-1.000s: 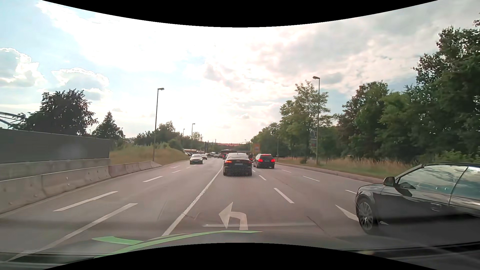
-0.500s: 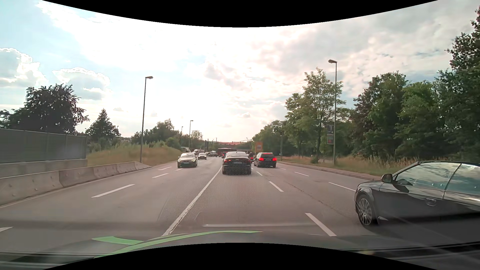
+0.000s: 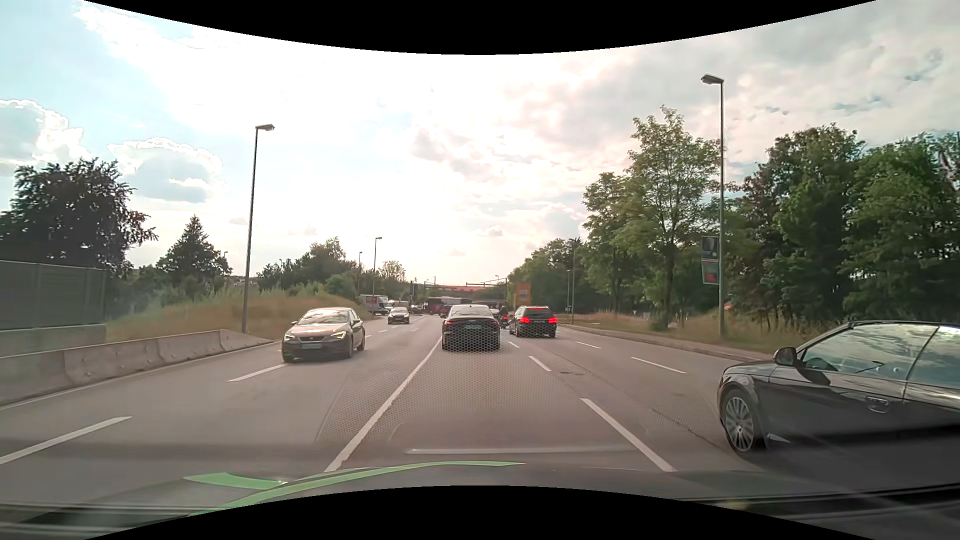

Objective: Follow the waypoints while adhering to traffic rules and regulations

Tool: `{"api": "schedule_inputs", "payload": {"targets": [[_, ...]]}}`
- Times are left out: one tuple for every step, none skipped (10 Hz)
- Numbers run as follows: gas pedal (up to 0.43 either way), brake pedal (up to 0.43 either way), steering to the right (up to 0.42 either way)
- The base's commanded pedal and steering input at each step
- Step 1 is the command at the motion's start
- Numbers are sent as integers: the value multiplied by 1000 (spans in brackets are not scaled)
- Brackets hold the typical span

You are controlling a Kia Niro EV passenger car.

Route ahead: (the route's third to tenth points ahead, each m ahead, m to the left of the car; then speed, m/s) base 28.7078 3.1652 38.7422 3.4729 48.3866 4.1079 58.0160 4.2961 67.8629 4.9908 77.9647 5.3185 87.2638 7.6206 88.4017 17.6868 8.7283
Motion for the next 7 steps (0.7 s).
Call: {"api": "schedule_inputs", "payload": {"targets": [[0,0,-4],[0,0,-4],[0,0,-4],[0,0,-4],[0,0,-4],[0,0,-5],[0,0,-5]]}}
